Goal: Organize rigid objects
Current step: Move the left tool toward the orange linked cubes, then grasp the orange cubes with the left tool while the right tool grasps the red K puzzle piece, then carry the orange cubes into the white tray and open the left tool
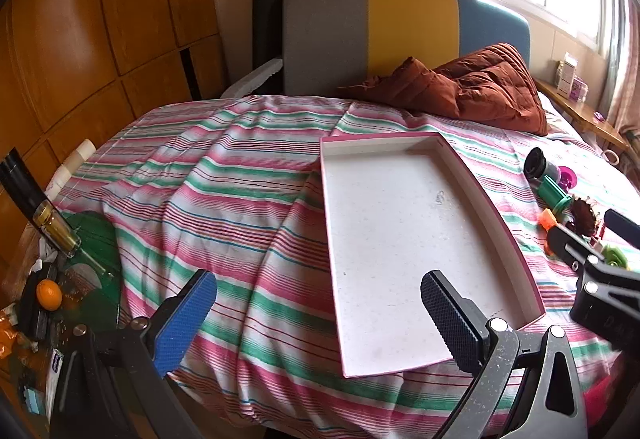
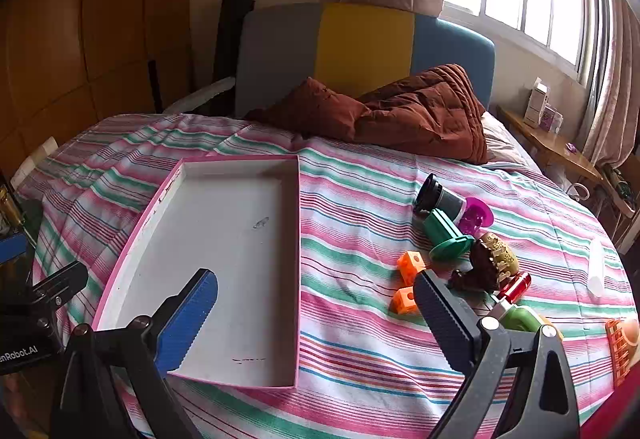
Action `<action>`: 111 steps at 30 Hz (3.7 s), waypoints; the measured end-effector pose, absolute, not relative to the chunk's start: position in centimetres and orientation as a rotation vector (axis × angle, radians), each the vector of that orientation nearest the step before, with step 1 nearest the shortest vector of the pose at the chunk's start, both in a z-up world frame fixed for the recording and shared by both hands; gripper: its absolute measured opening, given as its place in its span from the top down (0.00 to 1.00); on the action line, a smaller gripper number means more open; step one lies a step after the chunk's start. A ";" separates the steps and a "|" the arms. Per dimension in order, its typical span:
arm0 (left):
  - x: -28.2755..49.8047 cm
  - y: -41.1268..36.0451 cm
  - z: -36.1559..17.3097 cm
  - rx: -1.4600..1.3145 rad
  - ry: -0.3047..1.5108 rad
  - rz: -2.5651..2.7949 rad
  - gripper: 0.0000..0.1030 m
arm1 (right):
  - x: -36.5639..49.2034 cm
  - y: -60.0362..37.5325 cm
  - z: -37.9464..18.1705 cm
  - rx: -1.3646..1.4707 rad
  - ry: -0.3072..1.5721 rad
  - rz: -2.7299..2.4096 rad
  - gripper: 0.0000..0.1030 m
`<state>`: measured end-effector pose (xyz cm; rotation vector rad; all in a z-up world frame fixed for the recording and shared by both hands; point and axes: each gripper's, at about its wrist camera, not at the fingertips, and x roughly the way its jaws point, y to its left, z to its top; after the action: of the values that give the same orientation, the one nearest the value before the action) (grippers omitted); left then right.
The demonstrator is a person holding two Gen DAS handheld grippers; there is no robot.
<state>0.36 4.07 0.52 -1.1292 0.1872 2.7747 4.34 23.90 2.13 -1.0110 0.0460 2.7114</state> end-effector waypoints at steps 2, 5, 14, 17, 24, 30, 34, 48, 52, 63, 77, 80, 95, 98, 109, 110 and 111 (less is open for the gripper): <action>0.3 4.4 0.5 -1.131 0.194 2.760 0.00 | 4.5 24.7 2.3 -1.005 0.056 2.703 0.03; 0.1 4.8 0.4 -1.138 0.193 2.735 0.00 | 4.9 26.6 2.7 -0.991 0.099 2.679 0.03; 0.0 8.6 0.8 -1.100 0.225 2.590 0.00 | 7.8 37.9 5.0 -0.927 0.374 2.534 0.03; 0.1 11.0 1.2 -1.076 0.243 2.496 0.00 | 9.4 42.0 5.3 -0.909 0.472 2.446 0.03; 0.4 18.4 1.8 -1.036 0.318 2.266 0.00 | 13.8 48.8 3.3 -0.867 0.766 2.296 0.03; -0.9 24.5 0.5 -1.079 0.367 2.152 0.01 | 16.0 50.4 2.5 -0.736 0.994 2.312 0.03; -2.4 28.2 -1.9 -1.161 0.409 2.097 0.12 | 16.3 50.5 2.5 -0.696 1.031 2.320 0.03; -5.2 34.4 -7.7 -1.270 0.518 2.095 0.59 | 16.3 50.7 2.2 -0.680 1.068 2.339 0.03; -4.7 33.4 -7.3 -1.244 0.506 2.116 0.60 | 16.4 50.8 2.1 -0.675 1.077 2.328 0.03; -0.6 28.3 -2.6 -1.091 0.400 2.123 0.60 | 16.1 51.9 1.5 -0.863 1.140 2.295 0.09; 1.1 23.4 -0.6 -1.051 0.289 2.130 0.60 | 12.8 49.0 -3.6 -1.888 0.518 2.011 0.34; 1.1 22.4 -0.5 -1.057 0.273 2.138 0.60 | 12.2 48.6 -5.3 -1.972 0.456 1.951 0.37; -3.3 14.5 -0.3 -1.140 0.099 2.271 0.60 | 14.2 48.0 -7.1 -2.012 0.346 1.923 0.70; -5.9 11.4 -1.0 -1.197 0.042 2.325 0.60 | 14.9 47.9 -6.9 -1.982 0.337 1.942 0.70; -14.1 8.2 -3.3 -1.258 0.097 2.432 0.60 | 17.7 47.5 -6.5 -1.890 0.355 2.002 0.70; -14.7 8.4 -3.4 -1.258 0.107 2.429 0.60 | 17.9 47.5 -6.5 -1.884 0.360 2.004 0.70; -15.1 8.7 -3.6 -1.259 0.118 2.426 0.60 | 18.2 47.5 -6.5 -1.878 0.363 2.007 0.70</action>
<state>-15.13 8.74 -3.63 -1.2595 0.1180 2.4256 18.17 47.47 -6.48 -1.8779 0.3635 2.0068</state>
